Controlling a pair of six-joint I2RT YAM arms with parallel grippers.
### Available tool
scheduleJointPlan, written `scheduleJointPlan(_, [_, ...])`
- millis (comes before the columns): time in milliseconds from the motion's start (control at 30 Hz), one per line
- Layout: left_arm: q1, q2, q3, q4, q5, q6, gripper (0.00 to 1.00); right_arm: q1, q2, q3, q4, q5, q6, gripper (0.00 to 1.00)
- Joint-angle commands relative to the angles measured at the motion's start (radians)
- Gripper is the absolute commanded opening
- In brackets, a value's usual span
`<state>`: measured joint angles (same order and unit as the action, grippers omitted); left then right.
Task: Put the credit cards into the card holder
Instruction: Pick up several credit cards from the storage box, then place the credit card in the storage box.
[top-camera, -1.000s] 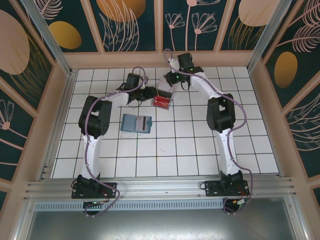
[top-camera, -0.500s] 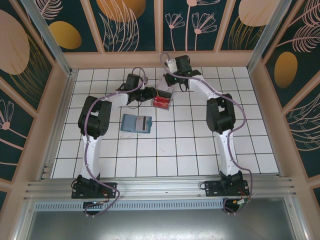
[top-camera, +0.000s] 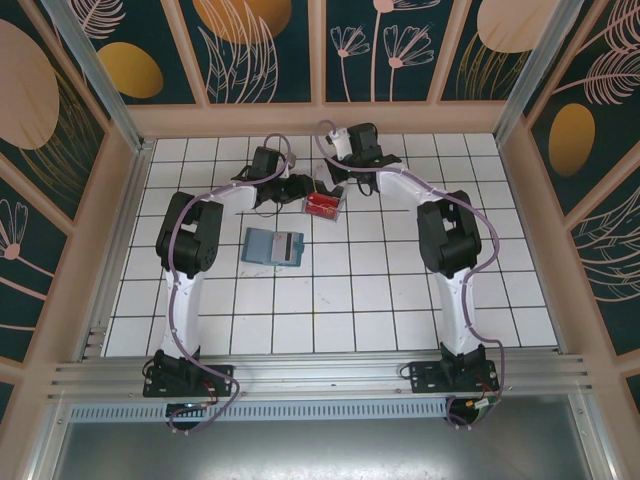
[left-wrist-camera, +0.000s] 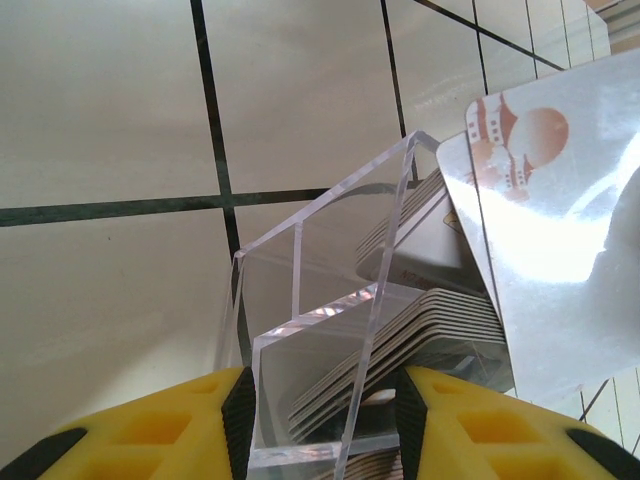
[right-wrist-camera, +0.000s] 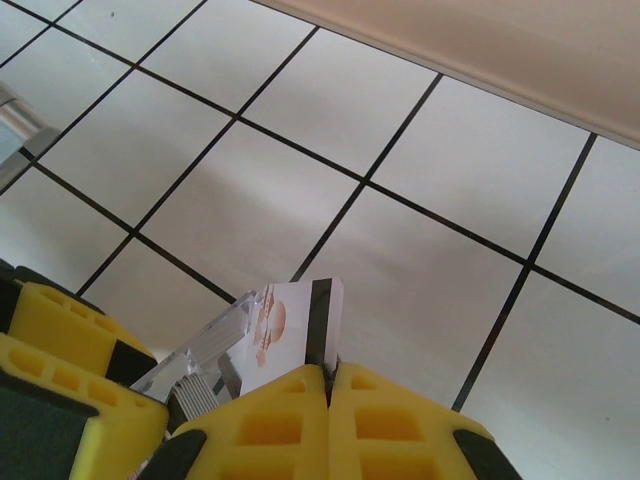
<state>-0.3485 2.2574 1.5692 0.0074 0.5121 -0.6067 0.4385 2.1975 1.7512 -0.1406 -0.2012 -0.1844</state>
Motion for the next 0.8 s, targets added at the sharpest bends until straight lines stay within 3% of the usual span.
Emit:
scheduleJointPlan(0, [-0.010, -0.008, -0.007, -0.120, -0.020, 0.013, 0.43, -0.007, -0.016, -0.039, -0.077, 0.024, -0.015, 0.06])
scheduleJointPlan(500, [-0.009, -0.047, 0.004, -0.119, -0.024, 0.005, 0.44, -0.079, -0.084, -0.089, -0.018, -0.383, 0.157, 0.06])
scheduleJointPlan(767, [-0.009, -0.080, -0.006, -0.109, -0.014, -0.004, 0.45, -0.077, -0.068, -0.074, -0.062, -0.382, 0.131, 0.09])
